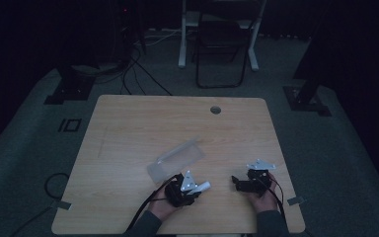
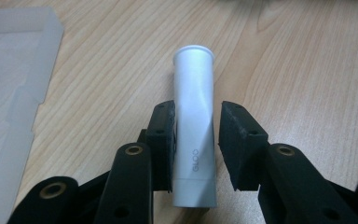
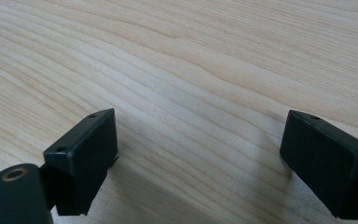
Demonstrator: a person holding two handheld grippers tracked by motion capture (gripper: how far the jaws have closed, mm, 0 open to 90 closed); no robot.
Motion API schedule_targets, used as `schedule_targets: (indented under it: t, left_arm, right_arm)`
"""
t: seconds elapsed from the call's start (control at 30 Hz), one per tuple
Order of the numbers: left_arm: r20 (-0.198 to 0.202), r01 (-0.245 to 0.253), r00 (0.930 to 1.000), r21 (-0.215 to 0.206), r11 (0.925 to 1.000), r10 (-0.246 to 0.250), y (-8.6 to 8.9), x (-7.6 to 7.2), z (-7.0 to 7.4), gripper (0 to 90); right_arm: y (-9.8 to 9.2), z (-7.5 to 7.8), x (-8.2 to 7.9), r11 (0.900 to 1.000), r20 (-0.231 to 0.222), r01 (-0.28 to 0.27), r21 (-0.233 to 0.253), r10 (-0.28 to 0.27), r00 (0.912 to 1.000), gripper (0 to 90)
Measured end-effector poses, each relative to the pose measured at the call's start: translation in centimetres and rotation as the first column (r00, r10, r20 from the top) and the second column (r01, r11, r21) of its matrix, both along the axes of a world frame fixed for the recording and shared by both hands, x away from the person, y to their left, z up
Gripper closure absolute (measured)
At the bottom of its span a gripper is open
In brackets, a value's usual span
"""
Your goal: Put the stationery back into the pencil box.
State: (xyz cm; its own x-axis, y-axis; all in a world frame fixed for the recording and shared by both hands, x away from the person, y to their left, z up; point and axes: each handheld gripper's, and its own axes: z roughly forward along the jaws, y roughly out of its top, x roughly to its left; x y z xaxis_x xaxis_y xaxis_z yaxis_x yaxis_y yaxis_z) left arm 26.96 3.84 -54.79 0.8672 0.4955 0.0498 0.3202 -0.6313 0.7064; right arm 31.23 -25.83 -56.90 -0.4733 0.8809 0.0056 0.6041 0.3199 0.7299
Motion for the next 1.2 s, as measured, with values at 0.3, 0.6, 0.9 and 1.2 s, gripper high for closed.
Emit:
schedule_targets:
  t: [0.3, 0.6, 0.9, 1.2]
  left_arm:
    - [-0.004, -0.004, 1.0, 0.021, 0.9998, 0.004, -0.06, 0.1, -0.28, 67.3]
    - [-0.008, -0.007, 0.9999, 0.036, 0.9993, 0.007, -0.26, 0.22, -0.54, 67.4]
    - [-0.018, -0.001, 0.9998, 0.043, 0.9991, 0.002, -0.39, 0.4, -0.5, 68.1]
    - [-0.03, 0.006, 0.9995, 0.047, 0.9989, -0.005, -0.53, 0.61, -0.41, 70.3]
  right_arm:
    - [0.0, 0.0, 0.0, 1.0, 0.0, 0.0, 0.0, 0.0, 1.0, 10.9]
    - [0.0, 0.0, 0.0, 1.0, 0.0, 0.0, 0.0, 0.0, 1.0, 10.9]
    - [0.0, 0.0, 0.0, 1.0, 0.0, 0.0, 0.0, 0.0, 1.0, 10.9]
    - [0.0, 0.0, 0.0, 1.0, 0.0, 0.0, 0.0, 0.0, 1.0, 10.9]
